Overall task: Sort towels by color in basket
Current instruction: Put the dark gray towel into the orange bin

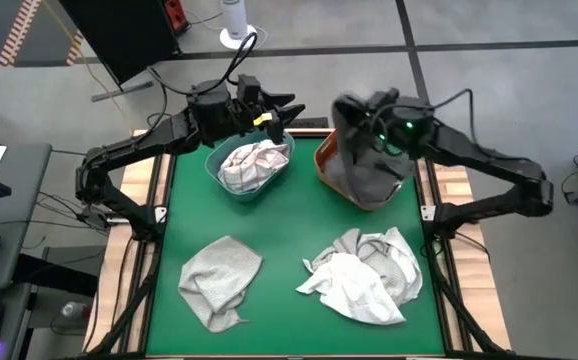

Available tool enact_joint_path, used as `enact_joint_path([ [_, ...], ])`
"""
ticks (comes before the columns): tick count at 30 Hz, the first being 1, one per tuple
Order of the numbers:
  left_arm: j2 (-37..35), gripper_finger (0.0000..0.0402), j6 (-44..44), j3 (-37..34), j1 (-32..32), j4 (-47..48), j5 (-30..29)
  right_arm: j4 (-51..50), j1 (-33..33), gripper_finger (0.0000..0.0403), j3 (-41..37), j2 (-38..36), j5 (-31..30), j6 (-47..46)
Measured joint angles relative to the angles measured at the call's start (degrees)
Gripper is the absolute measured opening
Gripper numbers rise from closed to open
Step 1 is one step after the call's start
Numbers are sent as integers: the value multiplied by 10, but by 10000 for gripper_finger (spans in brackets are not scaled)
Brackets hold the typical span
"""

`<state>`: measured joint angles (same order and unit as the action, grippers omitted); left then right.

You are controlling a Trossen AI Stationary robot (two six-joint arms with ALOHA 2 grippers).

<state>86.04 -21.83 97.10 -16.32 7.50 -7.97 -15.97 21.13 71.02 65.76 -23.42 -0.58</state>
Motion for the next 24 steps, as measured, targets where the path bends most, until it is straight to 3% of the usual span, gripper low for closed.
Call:
enact_joint_path([
  [5,3,240,-5,0,9,26,0,148,45,33,0,56,26,18],
  [8,2,240,-5,0,15,40,0,146,66,31,0,71,73,-15],
  [11,1,240,-5,0,19,57,0,38,72,30,0,72,88,-40],
  [19,-2,240,-4,0,22,71,5,-370,62,32,0,45,101,-71],
  [24,-2,240,-4,0,20,68,5,-511,71,32,-11,47,151,-95],
])
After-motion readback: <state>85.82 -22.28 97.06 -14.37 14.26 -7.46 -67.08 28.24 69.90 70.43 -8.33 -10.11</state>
